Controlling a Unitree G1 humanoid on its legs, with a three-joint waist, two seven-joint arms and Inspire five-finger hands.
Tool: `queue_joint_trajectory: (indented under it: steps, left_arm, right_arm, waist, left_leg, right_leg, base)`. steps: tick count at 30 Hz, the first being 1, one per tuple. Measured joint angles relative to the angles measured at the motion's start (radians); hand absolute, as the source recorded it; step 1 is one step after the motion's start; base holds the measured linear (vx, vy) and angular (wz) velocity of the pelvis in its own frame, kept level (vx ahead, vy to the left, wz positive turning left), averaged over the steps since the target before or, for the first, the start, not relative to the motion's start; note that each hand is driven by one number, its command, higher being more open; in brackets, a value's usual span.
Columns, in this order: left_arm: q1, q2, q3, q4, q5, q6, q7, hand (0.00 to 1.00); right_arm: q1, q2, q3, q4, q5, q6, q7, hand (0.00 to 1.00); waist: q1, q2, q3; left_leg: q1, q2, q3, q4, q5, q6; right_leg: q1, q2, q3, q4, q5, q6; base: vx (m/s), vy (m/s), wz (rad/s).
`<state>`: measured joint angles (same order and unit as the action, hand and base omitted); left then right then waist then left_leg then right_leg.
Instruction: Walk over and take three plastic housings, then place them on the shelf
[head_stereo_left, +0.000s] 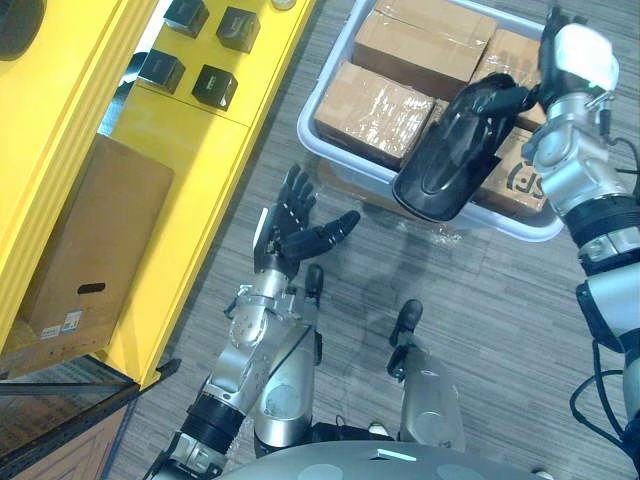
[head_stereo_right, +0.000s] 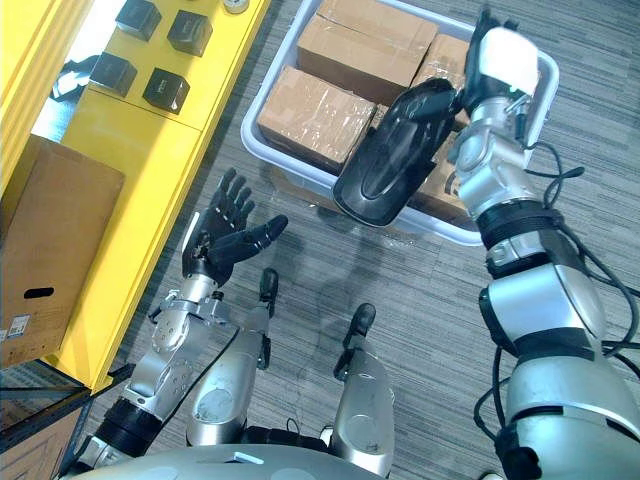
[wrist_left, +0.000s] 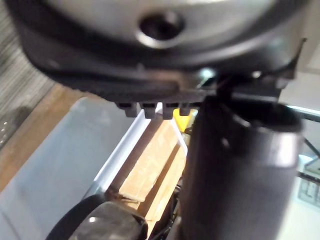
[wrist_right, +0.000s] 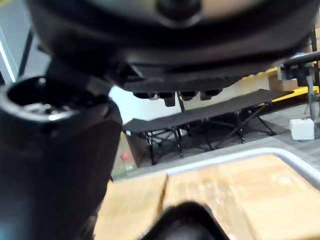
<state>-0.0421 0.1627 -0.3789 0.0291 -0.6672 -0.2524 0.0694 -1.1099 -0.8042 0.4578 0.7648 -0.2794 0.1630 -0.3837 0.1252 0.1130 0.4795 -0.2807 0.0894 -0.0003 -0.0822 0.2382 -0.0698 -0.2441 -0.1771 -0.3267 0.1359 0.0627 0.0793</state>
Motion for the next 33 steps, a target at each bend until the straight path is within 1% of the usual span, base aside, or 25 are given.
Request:
queue_joint_trajectory:
  steps: [1, 2, 4, 7, 8, 10, 12, 13, 14, 17, 19, 21, 22, 25, 28, 31, 33]
  left_arm:
    - [0.009, -0.007, 0.0, 0.001, -0.102, 0.04, -0.036, 1.0]
    - [0.015, -0.01, -0.005, 0.005, -0.21, 0.077, -0.068, 1.0]
    - [0.013, -0.012, -0.019, 0.019, -0.294, 0.106, -0.102, 1.0]
    - [0.005, -0.029, -0.018, 0.038, -0.342, 0.106, -0.115, 1.0]
    - [-0.006, -0.036, -0.014, 0.051, -0.36, 0.105, -0.126, 1.0]
    - [-0.013, -0.038, -0.007, 0.052, -0.366, 0.105, -0.133, 1.0]
    - [-0.032, -0.029, 0.011, 0.069, -0.386, 0.102, -0.142, 1.0]
    - [-0.038, -0.026, 0.018, 0.073, -0.386, 0.102, -0.143, 1.0]
    - [-0.054, -0.025, 0.03, 0.088, -0.393, 0.102, -0.144, 1.0]
    - [-0.083, -0.023, 0.04, 0.098, -0.403, 0.102, -0.148, 1.0]
    - [-0.111, -0.024, 0.042, 0.097, -0.426, 0.102, -0.162, 1.0]
    - [-0.131, -0.022, 0.051, 0.096, -0.432, 0.102, -0.162, 1.0]
    - [-0.146, -0.02, 0.061, 0.097, -0.443, 0.102, -0.162, 1.0]
    - [-0.172, -0.016, 0.077, 0.097, -0.471, 0.102, -0.147, 1.0]
    - [-0.2, -0.016, 0.086, 0.1, -0.507, 0.104, -0.113, 1.0]
    - [-0.214, -0.016, 0.104, 0.111, -0.509, 0.124, -0.081, 1.0]
    - [-0.243, -0.016, 0.121, 0.163, -0.504, 0.132, -0.032, 1.0]
  right_arm:
    - [0.008, -0.01, -0.036, -0.059, 0.015, -0.003, -0.023, 1.0]
    - [0.03, -0.018, -0.078, -0.123, 0.044, -0.019, -0.055, 1.0]
    - [0.078, -0.018, -0.143, -0.219, 0.073, -0.043, -0.092, 1.0]
    - [0.14, -0.012, -0.183, -0.29, 0.098, -0.077, -0.13, 1.0]
    - [0.188, -0.001, -0.222, -0.327, 0.099, -0.097, -0.136, 1.0]
    - [0.238, 0.028, -0.264, -0.362, 0.099, -0.115, -0.144, 1.0]
    - [0.31, 0.081, -0.303, -0.401, 0.099, -0.141, -0.145, 1.0]
    - [0.324, 0.093, -0.309, -0.409, 0.099, -0.147, -0.144, 1.0]
    - [0.354, 0.116, -0.325, -0.434, 0.097, -0.15, -0.143, 1.0]
    - [0.406, 0.15, -0.361, -0.476, 0.097, -0.153, -0.141, 1.0]
    - [0.434, 0.154, -0.382, -0.506, 0.097, -0.154, -0.133, 1.0]
    - [0.441, 0.176, -0.394, -0.507, 0.097, -0.157, -0.124, 1.0]
    - [0.45, 0.194, -0.4, -0.507, 0.097, -0.159, -0.124, 1.0]
    - [0.479, 0.226, -0.409, -0.507, 0.098, -0.16, -0.122, 1.0]
    - [0.49, 0.256, -0.424, -0.507, 0.098, -0.159, -0.114, 1.0]
    - [0.506, 0.273, -0.43, -0.522, 0.099, -0.159, -0.106, 1.0]
    - [0.529, 0.281, -0.432, -0.574, 0.099, -0.154, -0.102, 1.0]
  waist:
    - [-0.002, 0.0, 0.0]
    - [-0.005, -0.001, 0.0]
    - [-0.012, -0.002, 0.001]
    - [-0.021, -0.008, 0.003]
    - [-0.024, -0.014, 0.006]
    - [-0.026, -0.028, 0.012]
    - [-0.041, -0.06, 0.014]
    - [-0.045, -0.07, 0.015]
    - [-0.049, -0.087, 0.015]
    - [-0.052, -0.113, 0.013]
    - [-0.056, -0.12, 0.014]
    - [-0.071, -0.129, 0.014]
    - [-0.075, -0.138, 0.015]
    - [-0.079, -0.154, 0.013]
    - [-0.088, -0.157, 0.014]
    - [-0.097, -0.167, 0.014]
    - [-0.101, -0.177, 0.013]
  left_leg:
    - [0.002, 0.001, 0.003, 0.0, -0.001, -0.001]
    - [0.004, 0.002, 0.006, 0.0, -0.001, -0.001]
    - [0.008, 0.005, 0.014, 0.0, -0.001, -0.001]
    - [0.013, 0.009, 0.029, 0.0, -0.001, -0.001]
    - [0.017, 0.012, 0.042, 0.0, -0.001, -0.001]
    - [0.025, 0.018, 0.059, 0.0, -0.003, -0.003]
    - [0.032, 0.027, 0.076, 0.0, -0.007, -0.008]
    - [0.033, 0.03, 0.08, 0.0, -0.009, -0.011]
    - [0.036, 0.037, 0.091, 0.0, -0.011, -0.014]
    - [0.047, 0.046, 0.111, 0.0, -0.017, -0.02]
    - [0.048, 0.05, 0.121, 0.0, -0.018, -0.022]
    - [0.049, 0.052, 0.125, 0.0, -0.018, -0.022]
    - [0.051, 0.055, 0.131, 0.0, -0.019, -0.023]
    - [0.054, 0.061, 0.141, 0.0, -0.021, -0.026]
    - [0.059, 0.061, 0.147, 0.0, -0.024, -0.027]
    - [0.067, 0.061, 0.153, 0.0, -0.031, -0.025]
    - [0.07, 0.06, 0.16, 0.0, -0.034, -0.026]
  right_leg:
    - [0.0, 0.001, 0.002, 0.0, 0.0, 0.0]
    - [0.0, 0.001, 0.005, 0.0, 0.0, 0.0]
    - [-0.001, 0.004, 0.012, 0.0, 0.0, 0.0]
    - [-0.005, 0.008, 0.028, 0.0, 0.0, 0.0]
    - [-0.009, 0.012, 0.038, 0.0, 0.0, 0.0]
    - [-0.012, 0.018, 0.059, -0.001, 0.0, -0.001]
    - [-0.013, 0.032, 0.073, -0.007, 0.002, -0.003]
    - [-0.013, 0.037, 0.077, -0.012, 0.004, -0.006]
    - [-0.014, 0.045, 0.086, -0.02, 0.01, -0.009]
    - [-0.014, 0.055, 0.106, -0.025, 0.013, -0.013]
    - [-0.014, 0.06, 0.113, -0.037, 0.021, -0.015]
    - [-0.013, 0.063, 0.116, -0.042, 0.024, -0.016]
    - [-0.011, 0.067, 0.121, -0.051, 0.029, -0.017]
    - [-0.01, 0.075, 0.132, -0.057, 0.035, -0.016]
    - [-0.009, 0.075, 0.14, -0.058, 0.036, -0.015]
    - [0.002, 0.077, 0.144, -0.072, 0.041, -0.015]
    - [0.002, 0.078, 0.156, -0.076, 0.042, -0.013]
  base:
    - [0.01, -0.06, -0.06]
    - [0.01, -0.052, -0.07]
    - [0.01, -0.062, -0.1]
    - [0.0, -0.059, -0.18]
    - [0.0, -0.075, -0.27]
    - [0.0, -0.064, -0.31]
    - [0.0, -0.085, -0.28]
    - [0.01, -0.084, -0.24]
    - [0.01, -0.052, -0.23]
    - [0.01, -0.062, -0.24]
    - [0.01, -0.05, -0.15]
    - [0.0, -0.03, -0.09]
    - [0.0, -0.036, -0.15]
    - [0.0, -0.031, -0.12]
    - [0.0, -0.018, -0.06]
    - [0.0, -0.007, -0.05]
    - [0.0, -0.006, -0.08]
